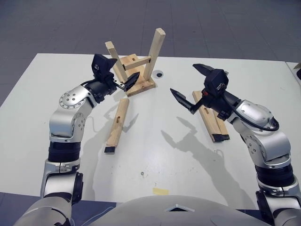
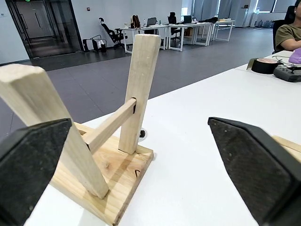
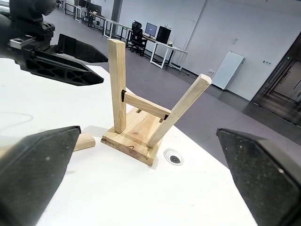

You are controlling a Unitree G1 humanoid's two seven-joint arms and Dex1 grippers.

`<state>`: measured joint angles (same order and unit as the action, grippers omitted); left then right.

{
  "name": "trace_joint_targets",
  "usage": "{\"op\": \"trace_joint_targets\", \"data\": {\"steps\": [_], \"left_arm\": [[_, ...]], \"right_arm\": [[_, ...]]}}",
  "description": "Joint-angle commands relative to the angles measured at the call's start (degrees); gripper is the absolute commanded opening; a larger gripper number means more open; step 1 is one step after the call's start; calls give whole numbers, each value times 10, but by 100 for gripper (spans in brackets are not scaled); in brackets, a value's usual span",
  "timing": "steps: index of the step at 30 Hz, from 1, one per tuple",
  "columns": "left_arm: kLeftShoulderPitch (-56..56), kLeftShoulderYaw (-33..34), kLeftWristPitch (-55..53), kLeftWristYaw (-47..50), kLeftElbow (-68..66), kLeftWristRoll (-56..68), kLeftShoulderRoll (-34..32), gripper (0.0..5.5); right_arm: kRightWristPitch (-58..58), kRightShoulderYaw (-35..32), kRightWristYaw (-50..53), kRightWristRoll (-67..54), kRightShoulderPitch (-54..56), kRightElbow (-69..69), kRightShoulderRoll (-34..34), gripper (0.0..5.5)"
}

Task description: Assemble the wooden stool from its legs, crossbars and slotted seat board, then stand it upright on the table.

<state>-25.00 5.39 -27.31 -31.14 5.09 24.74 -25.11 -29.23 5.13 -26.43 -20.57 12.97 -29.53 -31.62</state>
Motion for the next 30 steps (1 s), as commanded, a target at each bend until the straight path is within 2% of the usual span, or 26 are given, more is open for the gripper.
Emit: {"op": "trace_joint_targets", "data": {"steps": [1, 3, 5, 10, 13, 16, 19, 23, 27, 30], "left_arm": [[-14, 76, -42, -101, 53, 119, -58, 540], [7, 81, -37, -148, 52, 109, -112, 540], [1, 68, 5, -156, 6, 56, -141, 540], [-116, 22, 109, -105, -175, -34, -80, 540], [-162, -10, 144, -156, -251, -43, -49, 540], [-183, -41, 149, -239, -315, -45, -47, 540], [-221, -59, 197, -241, -411, -86, -41, 540], [-243, -39, 225, -244, -454, -83, -37, 540], [-261, 3, 192, -261, -424, -33, -40, 540], [-283, 5, 228, -234, -477, -64, -47, 540]], "right_arm": [[4, -7, -6, 9, -8, 10, 4, 539], [5, -10, -6, 11, -12, 11, 5, 539], [6, -13, -5, 15, -17, 9, 7, 539], [15, -7, -5, 28, -17, 17, 15, 539], [19, -7, -8, 35, -16, 22, 19, 539], [22, -6, -11, 39, -19, 26, 23, 539], [18, -12, -5, 38, -29, 18, 29, 539], [20, -7, -12, 38, -25, 26, 34, 539], [19, -5, -12, 41, -29, 26, 38, 539], [19, -2, -10, 42, -32, 24, 41, 539]]}}
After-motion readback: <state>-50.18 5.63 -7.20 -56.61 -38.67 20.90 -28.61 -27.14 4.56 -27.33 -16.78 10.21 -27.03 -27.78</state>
